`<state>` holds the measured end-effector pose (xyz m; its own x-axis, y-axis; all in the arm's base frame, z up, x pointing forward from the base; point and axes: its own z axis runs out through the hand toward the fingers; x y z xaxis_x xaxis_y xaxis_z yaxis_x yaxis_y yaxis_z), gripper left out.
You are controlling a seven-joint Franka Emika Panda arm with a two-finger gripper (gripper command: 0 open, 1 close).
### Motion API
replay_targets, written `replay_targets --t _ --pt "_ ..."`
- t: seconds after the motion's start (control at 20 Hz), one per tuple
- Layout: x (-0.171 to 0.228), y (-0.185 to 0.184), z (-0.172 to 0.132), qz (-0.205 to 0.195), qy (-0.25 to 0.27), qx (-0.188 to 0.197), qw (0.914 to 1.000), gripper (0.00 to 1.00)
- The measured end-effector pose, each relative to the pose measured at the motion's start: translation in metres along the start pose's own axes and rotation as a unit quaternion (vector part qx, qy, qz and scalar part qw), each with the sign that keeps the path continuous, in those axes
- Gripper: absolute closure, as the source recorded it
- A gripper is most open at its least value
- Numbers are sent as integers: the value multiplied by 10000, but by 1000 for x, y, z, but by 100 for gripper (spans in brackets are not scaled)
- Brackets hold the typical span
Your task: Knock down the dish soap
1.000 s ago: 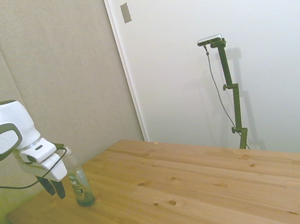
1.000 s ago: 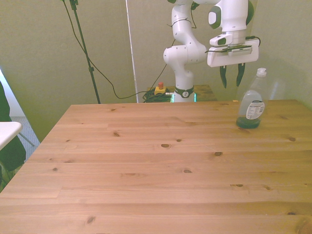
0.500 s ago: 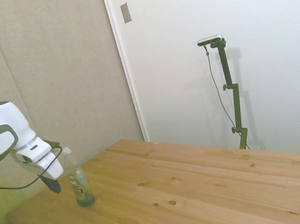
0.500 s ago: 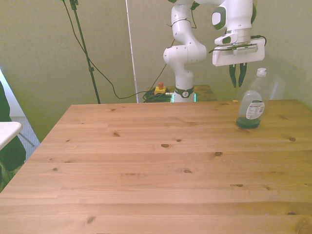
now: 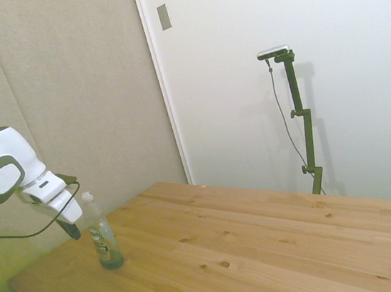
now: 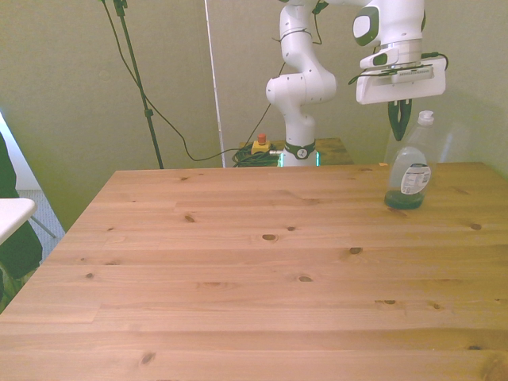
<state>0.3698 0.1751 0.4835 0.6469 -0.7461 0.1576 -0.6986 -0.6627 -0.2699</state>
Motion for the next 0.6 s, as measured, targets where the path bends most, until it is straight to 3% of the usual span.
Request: replay_targets --t 0.6 --pt "93 -85 49 647 351 99 9972 100"
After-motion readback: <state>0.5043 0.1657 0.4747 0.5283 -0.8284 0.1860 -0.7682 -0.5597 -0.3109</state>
